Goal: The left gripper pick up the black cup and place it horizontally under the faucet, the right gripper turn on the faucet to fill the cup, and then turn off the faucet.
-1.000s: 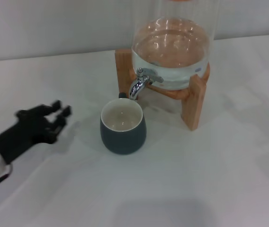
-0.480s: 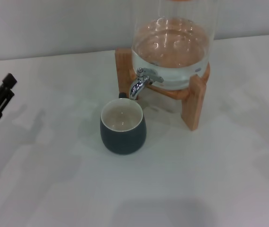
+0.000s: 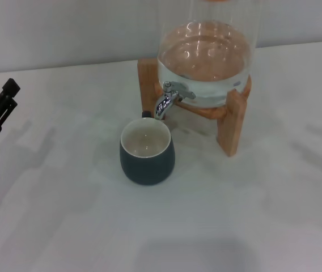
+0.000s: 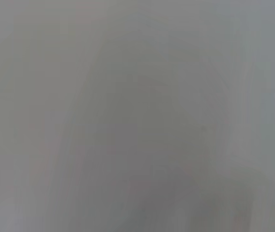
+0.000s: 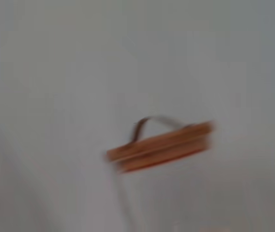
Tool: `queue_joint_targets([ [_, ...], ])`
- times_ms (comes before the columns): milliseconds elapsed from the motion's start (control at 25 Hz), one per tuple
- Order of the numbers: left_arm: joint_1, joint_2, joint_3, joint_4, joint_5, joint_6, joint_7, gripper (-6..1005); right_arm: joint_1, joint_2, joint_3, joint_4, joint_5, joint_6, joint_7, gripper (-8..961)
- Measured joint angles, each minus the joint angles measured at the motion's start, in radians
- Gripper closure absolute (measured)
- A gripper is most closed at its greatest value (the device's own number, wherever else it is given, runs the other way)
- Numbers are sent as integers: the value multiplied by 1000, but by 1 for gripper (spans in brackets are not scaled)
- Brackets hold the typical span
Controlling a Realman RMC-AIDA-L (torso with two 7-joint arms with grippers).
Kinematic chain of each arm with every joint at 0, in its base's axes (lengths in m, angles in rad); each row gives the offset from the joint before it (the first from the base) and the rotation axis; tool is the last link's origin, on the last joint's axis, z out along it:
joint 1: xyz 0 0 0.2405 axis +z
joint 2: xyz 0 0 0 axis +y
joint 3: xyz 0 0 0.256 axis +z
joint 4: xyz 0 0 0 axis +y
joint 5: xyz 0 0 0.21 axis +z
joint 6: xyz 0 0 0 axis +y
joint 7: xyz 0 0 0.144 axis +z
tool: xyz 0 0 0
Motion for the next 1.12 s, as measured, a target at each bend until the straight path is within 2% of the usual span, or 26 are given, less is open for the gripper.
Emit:
queue_joint_targets([
  [240,-4,2,0,6,-28,0,-7,376,10,0,-206,-89,14,-14,65,256],
  [400,-3,3,-13,7,-31,0,-10,373,10,2,-356,-187,17,-79,118,257],
  [720,8,3,-34,8,-31,6,-20,365,-40,3,-655,-454,11,-389,243,262],
  [920,10,3,-50,8,-30,7,-20,361,-45,1,-764,-518,-2,-526,310,262],
  [1120,13,3,-51,23,-24,9,-21,356,-43,1,-860,-564,-83,-668,385,262],
])
